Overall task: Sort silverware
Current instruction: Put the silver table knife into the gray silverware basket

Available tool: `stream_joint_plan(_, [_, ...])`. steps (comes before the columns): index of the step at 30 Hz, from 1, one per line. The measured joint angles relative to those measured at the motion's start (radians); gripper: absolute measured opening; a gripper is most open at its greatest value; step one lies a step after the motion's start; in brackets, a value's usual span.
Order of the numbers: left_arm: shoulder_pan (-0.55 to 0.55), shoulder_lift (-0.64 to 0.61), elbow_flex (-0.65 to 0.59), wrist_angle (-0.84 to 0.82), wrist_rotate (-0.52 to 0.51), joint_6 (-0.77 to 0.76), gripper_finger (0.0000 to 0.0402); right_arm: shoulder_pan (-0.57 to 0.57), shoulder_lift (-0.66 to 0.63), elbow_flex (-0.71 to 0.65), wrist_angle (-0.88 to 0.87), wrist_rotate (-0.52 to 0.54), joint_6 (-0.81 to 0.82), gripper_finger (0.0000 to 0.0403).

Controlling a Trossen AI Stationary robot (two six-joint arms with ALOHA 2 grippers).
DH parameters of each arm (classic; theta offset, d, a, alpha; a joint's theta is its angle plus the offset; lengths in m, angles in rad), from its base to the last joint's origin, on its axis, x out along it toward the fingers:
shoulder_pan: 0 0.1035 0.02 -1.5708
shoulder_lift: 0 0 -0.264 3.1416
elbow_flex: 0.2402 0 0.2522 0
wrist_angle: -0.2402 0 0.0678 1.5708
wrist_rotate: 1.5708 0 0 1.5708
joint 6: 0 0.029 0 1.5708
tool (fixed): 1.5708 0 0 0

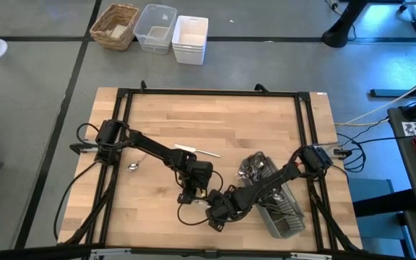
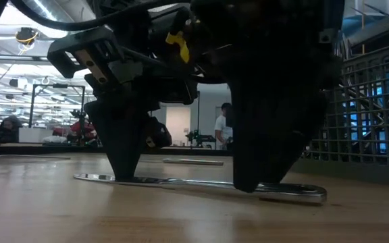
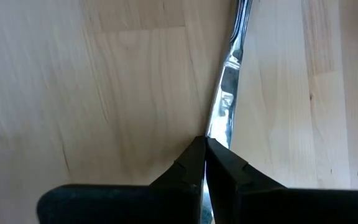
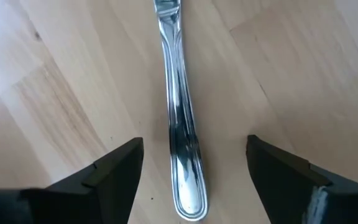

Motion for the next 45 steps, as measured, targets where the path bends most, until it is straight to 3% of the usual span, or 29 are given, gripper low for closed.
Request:
stream_joint_plan(7, [0.001,0.000,0.000,0.002,0.005,-0.011,0.0005,0.018,-0.002,-0.029,0.009,0.041,0.000,0.0258])
stream_joint_plan(19, [0.002,-0.053,-0.001,0.003,-0.013,-0.017,0.0005,0.020,-0.002,-0.033,-0.011,0.107,0.004,0.0115])
stream_joint_plan(28, [-0.022,-0.078,-0.001,0.004,-0.034,0.083,0.0005,0.020,0.000,-0.033,0.014,0.105,-0.004,0.0022])
stream_joint_plan(37, [-0.056,-0.080,0.000,0.003,-0.101,0.115,0.0005,0.019,0.000,-0.033,0.021,0.105,0.004,0.0044])
stream_joint_plan(45, [-0.060,-0.109,0.002,-0.048,-0.092,0.086,0.0005,0.017,0.006,0.006,0.022,0.071,-0.001,0.0016])
